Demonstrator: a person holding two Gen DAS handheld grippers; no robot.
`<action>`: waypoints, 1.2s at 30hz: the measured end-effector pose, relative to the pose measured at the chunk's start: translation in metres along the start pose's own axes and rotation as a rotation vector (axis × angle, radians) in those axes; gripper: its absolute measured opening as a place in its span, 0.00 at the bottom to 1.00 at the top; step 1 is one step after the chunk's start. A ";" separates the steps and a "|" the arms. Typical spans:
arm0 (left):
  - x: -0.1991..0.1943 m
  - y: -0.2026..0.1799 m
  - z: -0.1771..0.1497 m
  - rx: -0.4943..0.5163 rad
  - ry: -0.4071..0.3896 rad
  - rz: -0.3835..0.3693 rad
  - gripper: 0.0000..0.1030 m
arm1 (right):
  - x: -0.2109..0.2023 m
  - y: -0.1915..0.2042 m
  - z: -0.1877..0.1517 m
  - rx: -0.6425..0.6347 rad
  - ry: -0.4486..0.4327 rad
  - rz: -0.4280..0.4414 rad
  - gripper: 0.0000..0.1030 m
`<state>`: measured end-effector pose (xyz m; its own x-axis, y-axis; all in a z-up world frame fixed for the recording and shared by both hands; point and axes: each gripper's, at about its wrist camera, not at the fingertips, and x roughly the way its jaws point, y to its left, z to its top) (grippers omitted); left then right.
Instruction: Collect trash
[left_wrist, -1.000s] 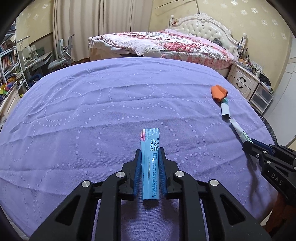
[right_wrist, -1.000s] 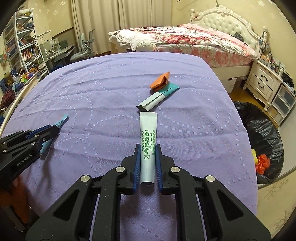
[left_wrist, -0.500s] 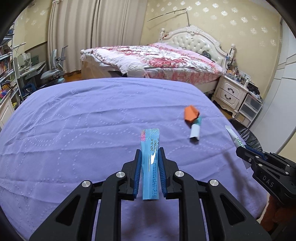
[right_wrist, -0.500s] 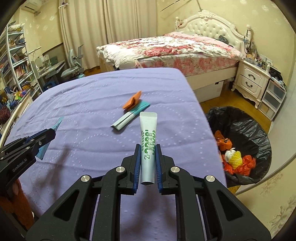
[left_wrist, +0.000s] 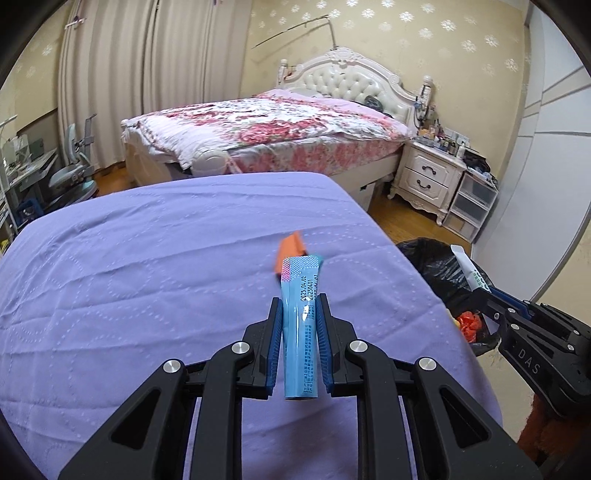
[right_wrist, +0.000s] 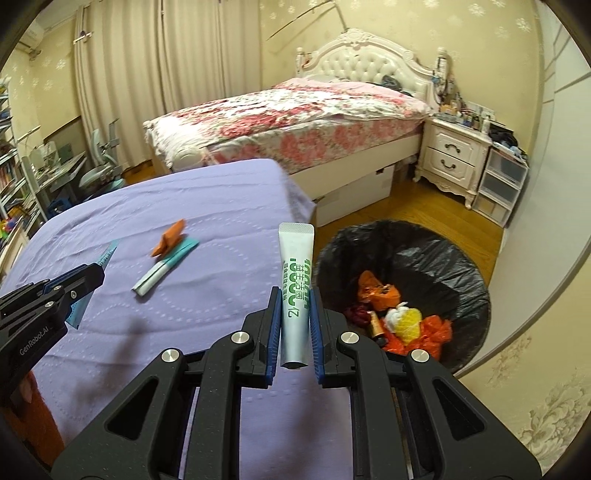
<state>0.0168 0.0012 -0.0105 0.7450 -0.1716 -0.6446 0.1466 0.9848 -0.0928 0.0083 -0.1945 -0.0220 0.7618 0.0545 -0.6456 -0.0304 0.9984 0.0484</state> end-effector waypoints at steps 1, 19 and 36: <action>0.003 -0.006 0.002 0.009 0.002 -0.006 0.19 | 0.000 -0.004 0.001 0.007 -0.001 -0.005 0.14; 0.065 -0.105 0.029 0.175 0.030 -0.099 0.19 | 0.026 -0.090 0.015 0.166 -0.017 -0.144 0.15; 0.128 -0.157 0.053 0.250 0.095 -0.092 0.19 | 0.065 -0.140 0.017 0.288 0.022 -0.219 0.15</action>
<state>0.1234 -0.1770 -0.0384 0.6588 -0.2451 -0.7113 0.3752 0.9265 0.0282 0.0733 -0.3305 -0.0575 0.7159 -0.1563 -0.6805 0.3173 0.9410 0.1177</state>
